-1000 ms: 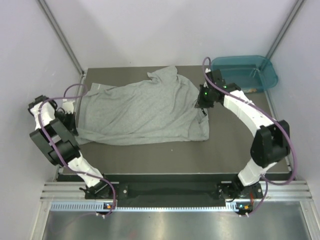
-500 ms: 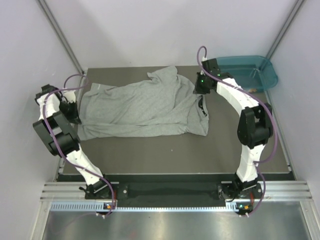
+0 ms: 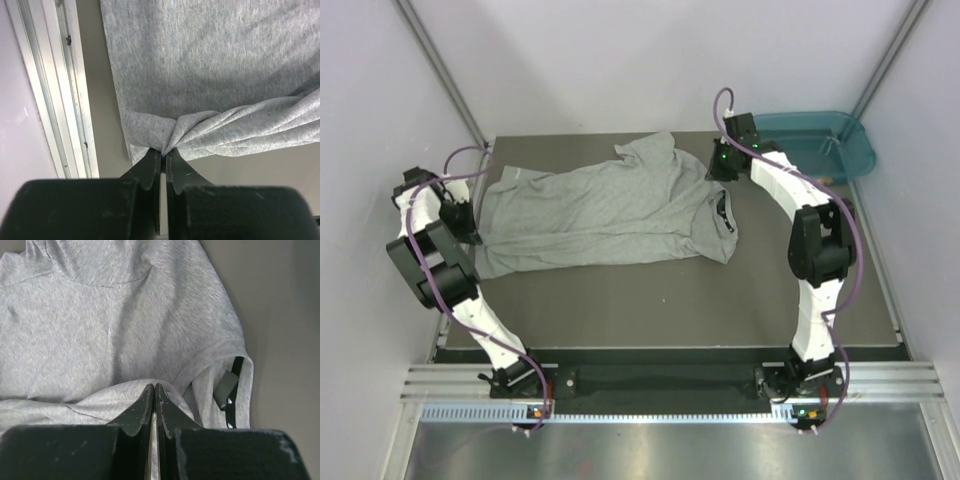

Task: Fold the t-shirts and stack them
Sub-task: Fold the tshirt

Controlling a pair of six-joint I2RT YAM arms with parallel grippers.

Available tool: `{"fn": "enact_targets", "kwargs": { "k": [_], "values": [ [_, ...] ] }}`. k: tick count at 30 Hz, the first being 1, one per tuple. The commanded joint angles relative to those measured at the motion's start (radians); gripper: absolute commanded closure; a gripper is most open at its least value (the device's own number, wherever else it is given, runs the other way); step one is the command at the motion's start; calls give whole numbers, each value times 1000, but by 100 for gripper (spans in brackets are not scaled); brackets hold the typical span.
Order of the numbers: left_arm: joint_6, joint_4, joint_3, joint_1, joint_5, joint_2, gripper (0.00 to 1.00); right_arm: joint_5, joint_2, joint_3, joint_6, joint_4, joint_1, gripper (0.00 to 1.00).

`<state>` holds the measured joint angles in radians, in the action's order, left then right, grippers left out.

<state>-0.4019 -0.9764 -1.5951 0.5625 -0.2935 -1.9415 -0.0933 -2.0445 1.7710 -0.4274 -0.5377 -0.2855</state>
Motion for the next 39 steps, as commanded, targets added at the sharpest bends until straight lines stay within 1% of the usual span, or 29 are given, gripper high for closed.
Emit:
{"fn": "enact_targets", "kwargs": {
  "k": [1, 2, 3, 4, 6, 7, 8, 11, 12, 14, 15, 17, 18, 20, 21, 22, 24, 27, 28, 30, 32, 33, 35, 36, 37, 38, 39],
  "values": [
    [24, 44, -12, -7, 13, -19, 98, -41, -28, 85, 13, 59, 5, 100],
    [29, 45, -16, -7, 13, -23, 80, -45, -39, 96, 15, 41, 6, 96],
    [35, 44, -20, -6, 17, -25, 68, -43, -49, 110, 16, 32, 5, 88],
    [44, 45, -34, -7, 19, -27, 57, -22, -49, 113, 16, 19, 6, 67],
    [60, 51, -63, -7, 25, -28, 32, 16, -40, 125, 25, -17, 5, 50],
    [66, 56, -77, -6, 43, -28, 27, 58, -34, 133, 32, -33, 2, 40],
    [72, 56, -91, -6, 56, -30, 24, 84, -22, 143, 47, -82, -1, 37],
    [83, 51, -118, -6, 102, -17, 22, 156, 12, 154, 73, -148, -9, 34],
    [77, 51, -111, -6, 112, -7, 21, 164, 56, 98, 81, -165, -11, 34],
    [66, 71, -37, -3, 135, 41, 21, 158, 124, -5, 81, -159, -14, 34],
    [54, 83, 42, -1, 143, 61, 21, 155, 197, -134, 70, -150, -12, 34],
    [45, 119, 119, 10, 151, 125, 20, 156, 274, -267, 56, -111, -12, 34],
    [38, 128, 186, 14, 155, 142, 20, 150, 340, -383, 43, -93, -14, 34],
    [32, 149, 245, 19, 156, 182, 19, 109, 388, -477, 26, -62, -14, 33],
    [26, 171, 292, 19, 157, 188, 19, 99, 417, -545, 21, -58, -14, 30],
    [26, 182, 309, 19, 159, 182, 20, 95, 426, -574, 16, -44, -17, 21],
    [38, 205, 331, 17, 169, 164, 20, 23, 435, -648, 9, -21, -20, 19],
    [54, 238, 337, 17, 159, 125, 22, 3, 434, -711, -11, 45, -21, 21],
    [58, 242, 337, 19, 148, 112, 24, 9, 428, -719, -16, 56, -21, 24],
    [74, 261, 337, 16, 123, 99, 29, 3, 399, -726, -19, 85, -21, 28],
    [83, 274, 342, 4, 111, 84, 32, -22, 357, -723, -27, 103, -20, 35],
    [90, 292, 351, 1, 106, 78, 36, -38, 345, -725, -34, 120, -20, 41],
    [98, 307, 365, -9, 90, 72, 40, -54, 324, -734, -54, 146, -18, 49],
    [101, 312, 369, -9, 83, 70, 44, -71, 320, -737, -63, 166, -18, 55],
    [104, 311, 369, -9, 71, 64, 47, -77, 317, -739, -79, 173, -17, 67],
    [107, 311, 376, -9, 68, 61, 48, -79, 313, -739, -83, 176, -15, 73],
    [109, 311, 380, -9, 65, 59, 53, -75, 314, -740, -88, 177, -12, 87]
  ]
}}
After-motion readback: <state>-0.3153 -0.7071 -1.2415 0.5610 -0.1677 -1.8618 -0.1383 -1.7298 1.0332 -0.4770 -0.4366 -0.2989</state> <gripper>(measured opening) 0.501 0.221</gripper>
